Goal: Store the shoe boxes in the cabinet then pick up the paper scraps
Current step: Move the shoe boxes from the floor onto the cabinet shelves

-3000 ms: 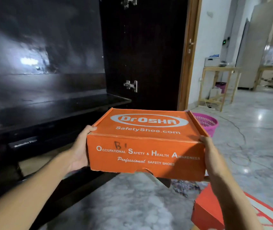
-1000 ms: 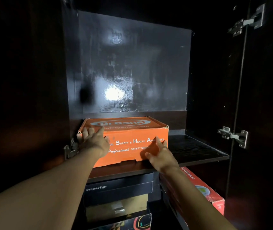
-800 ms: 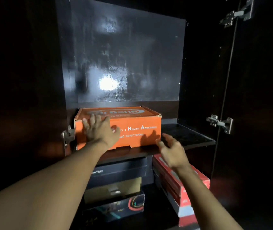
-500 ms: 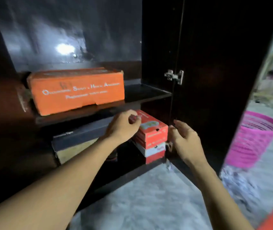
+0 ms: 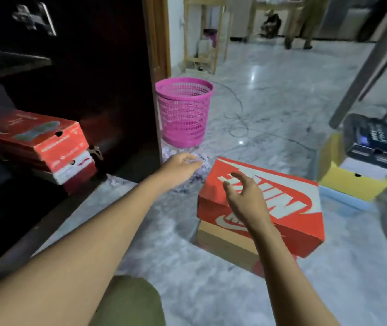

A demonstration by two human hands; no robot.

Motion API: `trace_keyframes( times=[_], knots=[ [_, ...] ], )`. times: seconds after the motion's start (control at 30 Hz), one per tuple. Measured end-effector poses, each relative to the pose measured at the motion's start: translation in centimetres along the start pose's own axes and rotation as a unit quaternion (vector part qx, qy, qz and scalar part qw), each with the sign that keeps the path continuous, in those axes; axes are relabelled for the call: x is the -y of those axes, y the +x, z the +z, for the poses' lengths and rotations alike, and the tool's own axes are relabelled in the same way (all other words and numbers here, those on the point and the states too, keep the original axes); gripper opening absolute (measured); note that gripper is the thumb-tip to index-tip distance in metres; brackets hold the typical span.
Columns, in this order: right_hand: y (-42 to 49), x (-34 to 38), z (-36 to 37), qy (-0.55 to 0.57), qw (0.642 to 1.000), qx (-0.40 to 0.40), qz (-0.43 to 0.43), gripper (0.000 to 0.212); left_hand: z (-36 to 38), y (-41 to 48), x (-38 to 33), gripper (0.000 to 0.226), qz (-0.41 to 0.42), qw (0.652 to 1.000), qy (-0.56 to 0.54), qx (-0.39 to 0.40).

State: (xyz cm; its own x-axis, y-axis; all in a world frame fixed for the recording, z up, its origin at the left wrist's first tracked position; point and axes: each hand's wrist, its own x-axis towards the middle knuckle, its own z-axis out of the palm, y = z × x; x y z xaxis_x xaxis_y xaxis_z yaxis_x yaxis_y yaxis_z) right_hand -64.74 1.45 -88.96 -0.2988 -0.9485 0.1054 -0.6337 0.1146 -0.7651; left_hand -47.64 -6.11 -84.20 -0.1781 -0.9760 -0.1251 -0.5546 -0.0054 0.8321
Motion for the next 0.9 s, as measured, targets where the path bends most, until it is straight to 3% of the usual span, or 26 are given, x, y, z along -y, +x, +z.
trace_keyframes(
  times=[0.13, 0.23, 0.27, 0.37, 0.5, 0.57, 0.67, 0.77, 0.9],
  knots=[
    [-1.3, -6.9, -2.7, -0.128, 0.981, -0.061, 0.131, 0.060, 7.6, 2.1, 1.8, 0.044, -0.054, 0.997, -0.015, 0.046],
    [-1.7, -10.6, -4.3, -0.130, 0.959, -0.079, 0.237, 0.070, 11.5, 4.2, 6.2, 0.088, -0.102, 0.992, 0.026, 0.062],
    [-1.8, -11.6, -4.7, -0.122, 0.956, -0.072, 0.257, 0.076, 12.4, 5.2, 7.9, 0.094, -0.105, 0.992, 0.030, 0.065],
    [-2.1, -14.1, -5.6, -0.094, 0.958, -0.071, 0.260, 0.087, 12.8, 4.8, 7.7, 0.085, -0.113, 0.993, 0.005, 0.041],
    [-2.2, -15.7, -7.4, -0.026, 0.947, -0.178, 0.265, 0.078, 12.2, 3.5, 5.5, 0.058, -0.147, 0.989, -0.007, -0.004],
    [-2.5, -17.1, -8.3, 0.040, 0.923, -0.234, 0.303, 0.070, 12.1, 3.5, 6.1, 0.052, -0.154, 0.988, 0.007, -0.016],
    [-3.4, -19.2, -8.6, 0.218, 0.857, -0.282, 0.372, 0.060, 12.2, 3.5, 7.0, 0.050, -0.181, 0.983, 0.000, 0.001],
    [-4.1, -20.5, -7.9, 0.356, 0.828, -0.216, 0.375, 0.055, 12.8, 3.1, 6.9, 0.047, -0.206, 0.973, -0.065, 0.076],
    [-5.0, -20.2, -7.8, 0.409, 0.846, -0.131, 0.316, 0.043, 13.0, 2.6, 6.4, 0.039, -0.213, 0.967, -0.085, 0.113]
  ],
)
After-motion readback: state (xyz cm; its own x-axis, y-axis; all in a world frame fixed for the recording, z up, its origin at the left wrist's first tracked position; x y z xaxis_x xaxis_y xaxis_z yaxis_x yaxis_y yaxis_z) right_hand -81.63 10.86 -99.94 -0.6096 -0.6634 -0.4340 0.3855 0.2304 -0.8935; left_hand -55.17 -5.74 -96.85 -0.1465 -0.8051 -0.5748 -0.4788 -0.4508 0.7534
